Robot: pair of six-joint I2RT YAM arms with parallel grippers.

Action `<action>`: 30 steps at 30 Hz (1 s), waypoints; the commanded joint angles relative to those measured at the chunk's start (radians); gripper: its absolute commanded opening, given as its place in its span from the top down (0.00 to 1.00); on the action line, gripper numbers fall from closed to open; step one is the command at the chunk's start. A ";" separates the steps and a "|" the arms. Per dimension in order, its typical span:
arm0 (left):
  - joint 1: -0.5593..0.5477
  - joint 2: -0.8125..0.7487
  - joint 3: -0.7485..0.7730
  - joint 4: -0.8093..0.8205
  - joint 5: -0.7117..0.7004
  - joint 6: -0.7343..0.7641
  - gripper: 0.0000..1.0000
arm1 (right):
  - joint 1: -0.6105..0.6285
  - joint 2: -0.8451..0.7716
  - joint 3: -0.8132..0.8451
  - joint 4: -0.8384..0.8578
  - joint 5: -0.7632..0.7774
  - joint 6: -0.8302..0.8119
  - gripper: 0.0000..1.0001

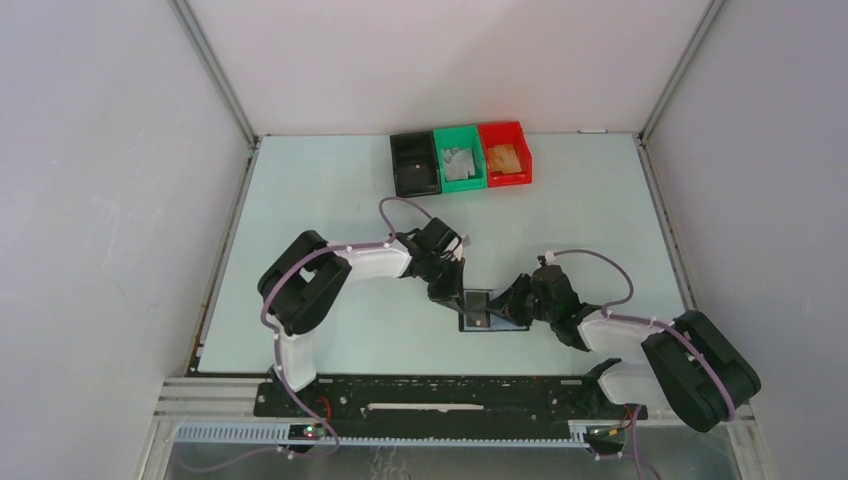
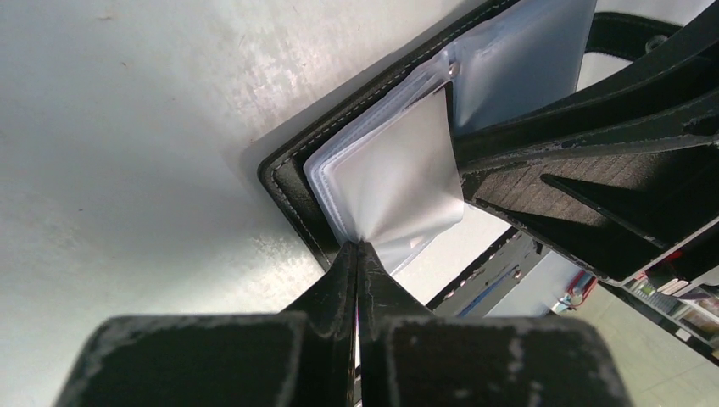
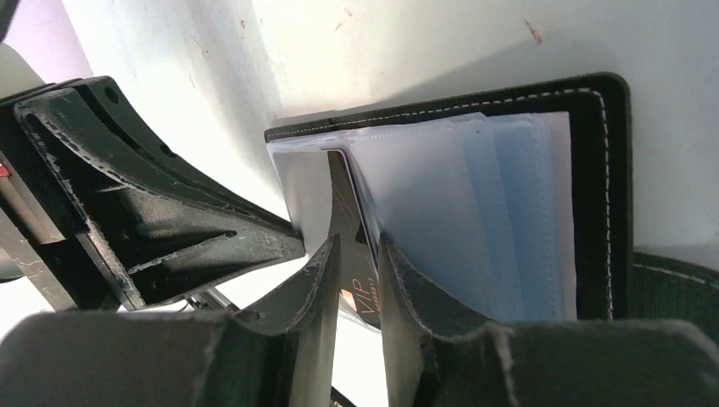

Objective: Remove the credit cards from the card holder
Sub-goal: Remove the credit card from the card holder.

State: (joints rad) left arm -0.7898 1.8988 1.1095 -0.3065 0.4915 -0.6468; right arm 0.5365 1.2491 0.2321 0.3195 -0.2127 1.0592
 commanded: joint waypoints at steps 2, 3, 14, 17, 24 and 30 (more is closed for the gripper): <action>-0.018 0.041 0.062 0.017 0.053 0.008 1.00 | 0.010 0.066 0.020 0.039 -0.013 -0.029 0.68; -0.018 0.046 0.065 0.015 0.055 0.010 1.00 | 0.013 0.074 0.024 0.033 -0.006 -0.033 0.68; -0.024 0.070 0.085 0.003 0.052 0.016 1.00 | 0.013 0.024 0.026 -0.007 0.007 -0.045 1.00; -0.023 0.072 0.088 0.003 0.046 0.015 1.00 | 0.009 -0.025 0.016 -0.017 0.009 -0.047 1.00; -0.022 0.058 0.098 0.003 0.034 0.022 1.00 | -0.006 -0.085 -0.014 0.018 -0.037 -0.041 1.00; -0.022 0.056 0.104 -0.008 0.028 0.034 1.00 | -0.017 -0.130 -0.037 -0.018 0.003 -0.029 1.00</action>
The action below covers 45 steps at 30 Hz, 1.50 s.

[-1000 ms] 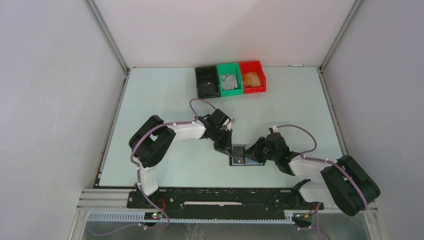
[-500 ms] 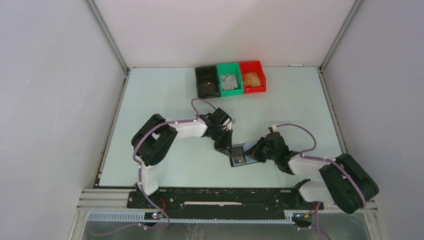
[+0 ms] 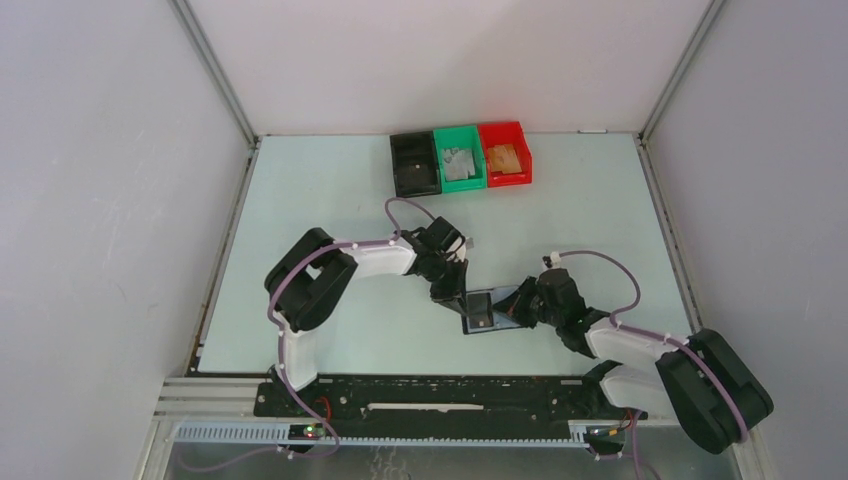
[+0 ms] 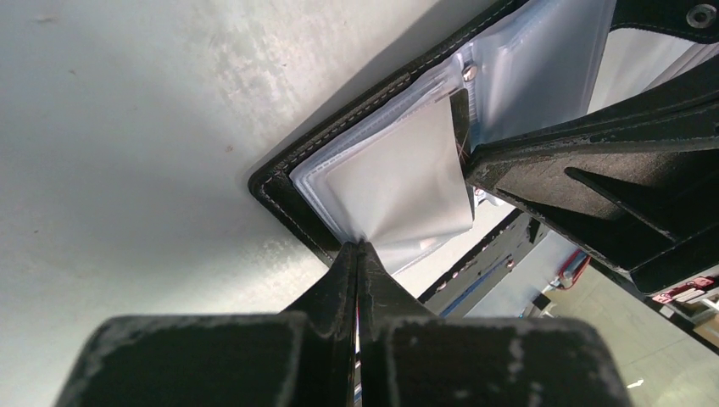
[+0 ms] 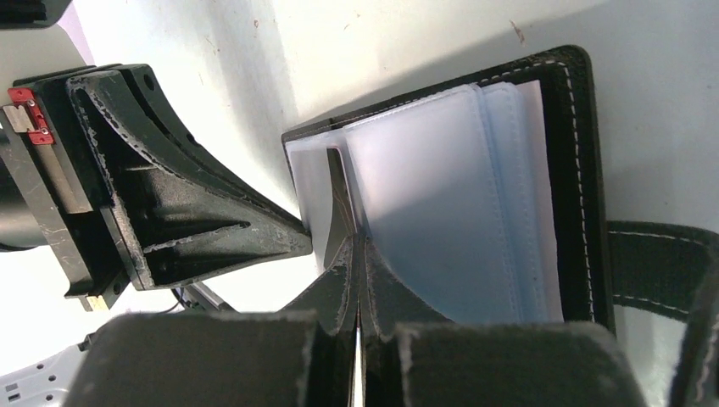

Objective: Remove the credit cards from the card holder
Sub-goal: Remove the credit card from the card holder.

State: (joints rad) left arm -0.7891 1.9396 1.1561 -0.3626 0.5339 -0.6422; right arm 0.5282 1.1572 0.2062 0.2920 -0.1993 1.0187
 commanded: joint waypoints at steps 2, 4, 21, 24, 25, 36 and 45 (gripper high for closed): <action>-0.024 0.017 0.057 0.045 -0.012 0.032 1.00 | -0.016 -0.054 -0.017 -0.007 -0.002 0.009 1.00; -0.024 0.017 0.055 0.042 -0.014 0.036 1.00 | -0.026 -0.069 -0.022 -0.022 0.003 0.008 1.00; -0.022 0.015 0.055 0.029 -0.030 0.042 1.00 | -0.105 -0.191 -0.060 -0.132 -0.002 -0.031 1.00; -0.022 0.013 0.061 0.022 -0.033 0.047 1.00 | -0.133 -0.232 -0.072 -0.173 -0.015 -0.056 1.00; -0.022 0.014 0.062 0.019 -0.037 0.050 1.00 | -0.144 -0.247 -0.078 -0.185 -0.020 -0.064 1.00; -0.024 -0.064 0.112 -0.047 -0.115 0.089 0.68 | -0.214 -0.307 -0.103 -0.204 -0.100 -0.125 1.00; -0.052 -0.074 0.184 -0.052 -0.064 0.064 0.67 | -0.224 -0.287 -0.114 -0.175 -0.115 -0.110 1.00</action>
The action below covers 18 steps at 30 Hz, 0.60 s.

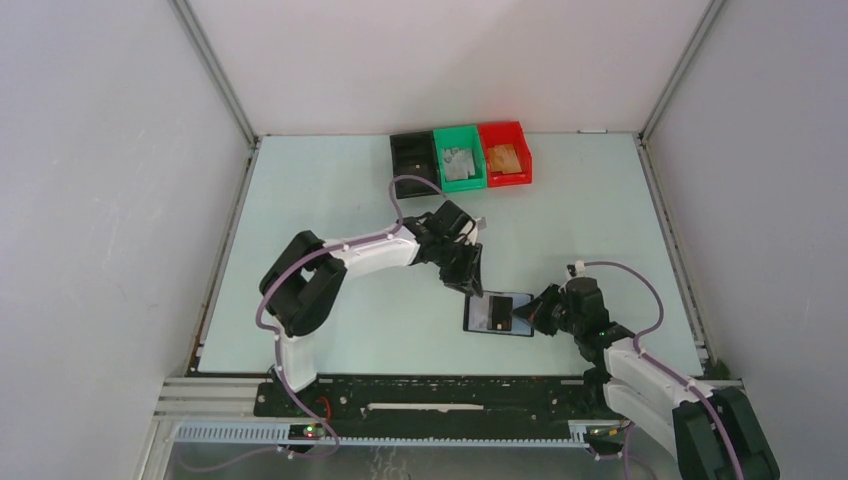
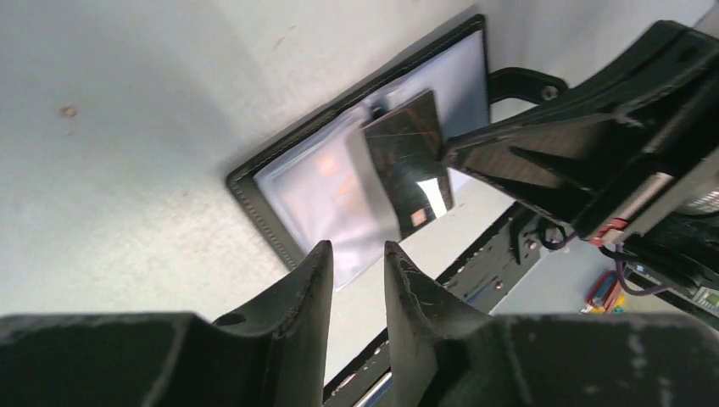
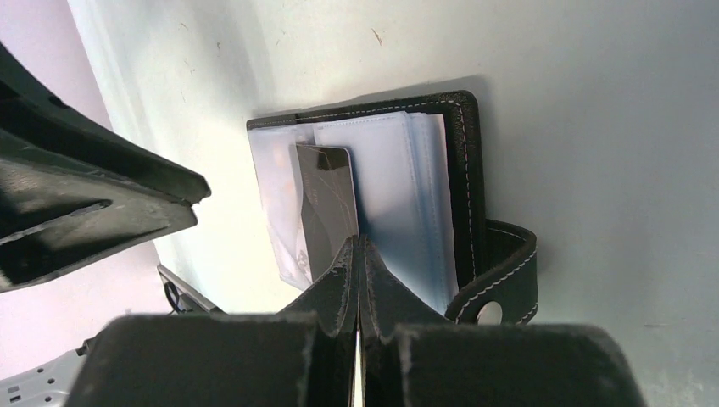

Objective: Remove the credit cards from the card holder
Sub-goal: Remove the credit card from the card holder.

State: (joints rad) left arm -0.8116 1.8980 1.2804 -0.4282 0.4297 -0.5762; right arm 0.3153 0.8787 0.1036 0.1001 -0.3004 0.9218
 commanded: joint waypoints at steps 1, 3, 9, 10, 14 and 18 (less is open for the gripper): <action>-0.033 -0.024 0.061 0.029 0.063 -0.016 0.67 | -0.013 -0.020 -0.012 0.010 -0.011 -0.011 1.00; -0.042 0.000 0.069 0.050 0.096 -0.035 0.67 | -0.022 -0.040 -0.017 0.001 -0.012 -0.010 1.00; -0.054 0.085 0.090 0.059 0.120 -0.048 0.68 | -0.052 -0.015 -0.024 0.031 -0.062 -0.011 1.00; -0.054 0.096 0.092 0.064 0.127 -0.051 0.68 | -0.055 -0.001 -0.023 0.040 -0.070 -0.012 1.00; -0.055 0.126 0.098 0.089 0.149 -0.069 0.70 | -0.057 0.030 -0.026 0.066 -0.083 -0.006 1.00; -0.054 0.145 0.103 0.086 0.150 -0.071 0.70 | -0.063 0.032 -0.026 0.068 -0.089 -0.005 1.00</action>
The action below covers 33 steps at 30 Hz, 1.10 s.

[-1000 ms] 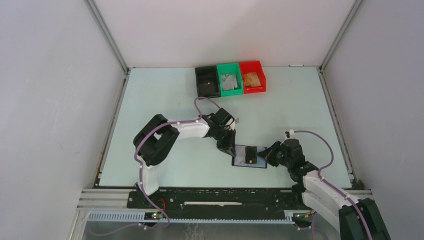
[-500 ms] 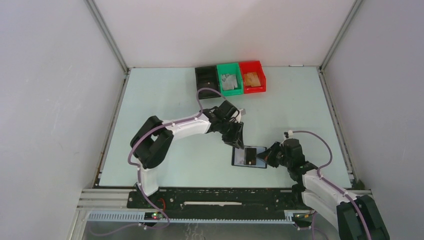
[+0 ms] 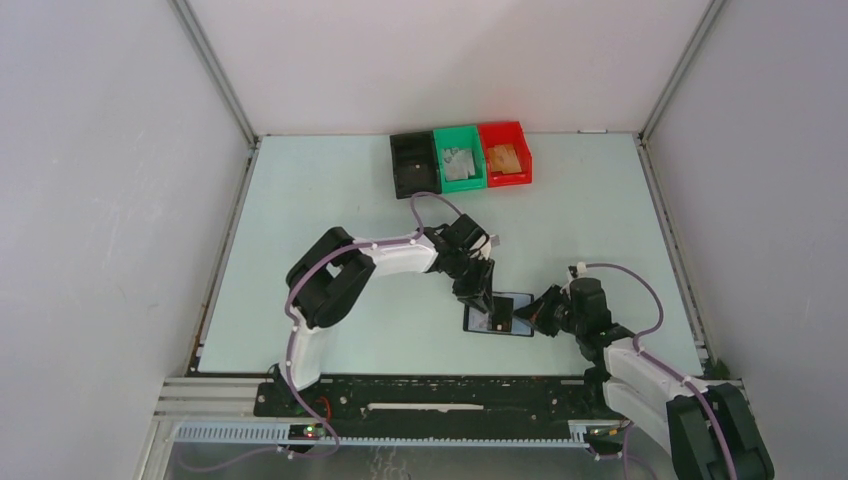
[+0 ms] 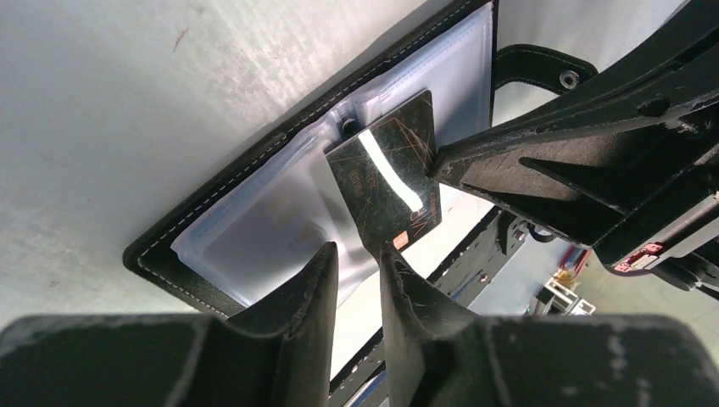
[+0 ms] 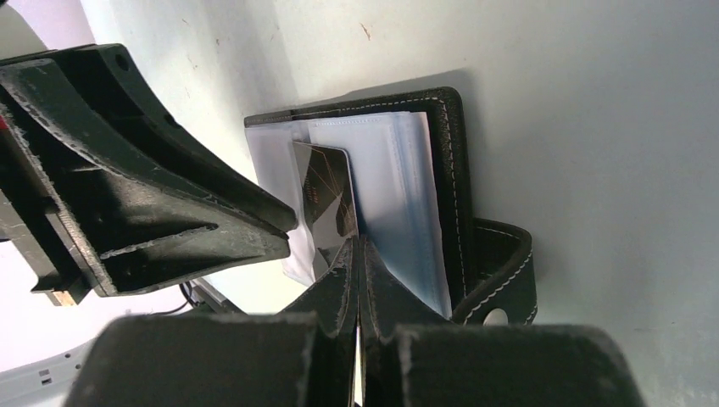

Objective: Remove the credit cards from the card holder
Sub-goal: Remove the credit card from the card holder.

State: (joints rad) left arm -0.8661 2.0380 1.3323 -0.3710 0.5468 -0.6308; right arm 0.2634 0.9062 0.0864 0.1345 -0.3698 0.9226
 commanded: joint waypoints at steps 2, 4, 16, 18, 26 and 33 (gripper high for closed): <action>0.000 0.013 0.051 0.030 0.036 -0.015 0.70 | -0.015 0.006 -0.009 0.033 -0.023 -0.006 0.90; 0.001 0.022 0.053 0.026 0.040 -0.015 0.70 | -0.019 0.007 -0.013 0.034 -0.027 -0.005 0.77; 0.001 0.043 0.054 0.021 0.035 -0.009 0.73 | -0.038 0.069 -0.032 0.078 -0.037 0.000 0.53; 0.001 0.045 0.054 0.021 0.034 -0.009 0.73 | -0.038 0.087 -0.036 0.101 -0.047 0.005 0.53; 0.001 0.050 0.054 0.026 0.033 -0.009 0.74 | -0.039 0.116 -0.041 0.167 -0.093 0.022 0.62; 0.000 0.040 0.052 0.035 0.030 -0.015 0.74 | -0.041 0.120 -0.031 0.179 -0.128 0.014 0.81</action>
State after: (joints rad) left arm -0.8658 2.0701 1.3434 -0.3500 0.5880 -0.6395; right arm 0.2287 1.0256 0.0635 0.3038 -0.4709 0.9459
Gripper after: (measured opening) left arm 0.265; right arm 0.256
